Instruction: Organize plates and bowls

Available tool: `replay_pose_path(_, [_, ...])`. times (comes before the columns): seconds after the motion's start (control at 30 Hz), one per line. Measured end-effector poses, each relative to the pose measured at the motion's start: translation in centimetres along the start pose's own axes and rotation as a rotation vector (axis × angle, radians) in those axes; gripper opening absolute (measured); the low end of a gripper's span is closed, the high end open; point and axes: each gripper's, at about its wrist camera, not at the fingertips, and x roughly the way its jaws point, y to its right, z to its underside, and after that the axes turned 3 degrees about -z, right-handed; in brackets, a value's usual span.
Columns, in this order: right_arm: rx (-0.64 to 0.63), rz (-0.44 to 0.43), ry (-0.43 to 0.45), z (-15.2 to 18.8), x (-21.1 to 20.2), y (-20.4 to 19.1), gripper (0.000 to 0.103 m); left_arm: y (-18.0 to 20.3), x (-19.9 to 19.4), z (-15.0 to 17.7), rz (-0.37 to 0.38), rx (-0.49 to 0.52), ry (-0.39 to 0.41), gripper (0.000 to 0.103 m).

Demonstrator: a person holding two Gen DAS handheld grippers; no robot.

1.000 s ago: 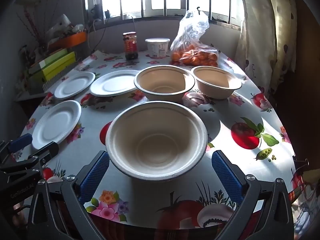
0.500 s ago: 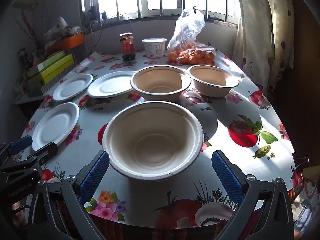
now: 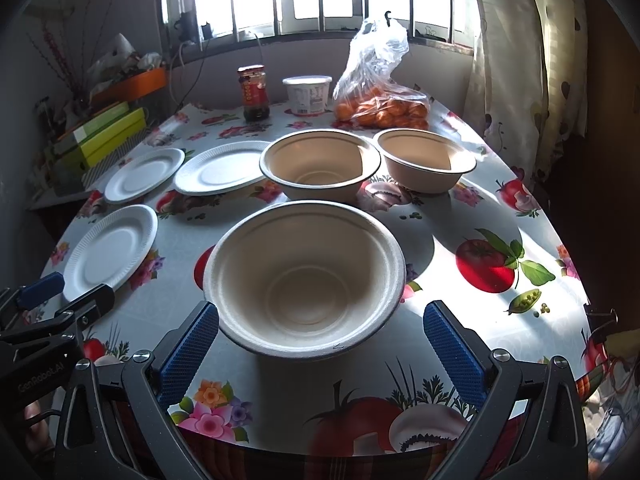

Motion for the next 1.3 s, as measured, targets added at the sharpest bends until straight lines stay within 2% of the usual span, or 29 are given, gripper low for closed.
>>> replay_pose_path(1.3, [0.002, 0.001, -0.001, 0.15, 0.04, 0.05, 0.103, -0.24, -0.08, 0.06, 0.001, -0.005, 0.001, 0.082])
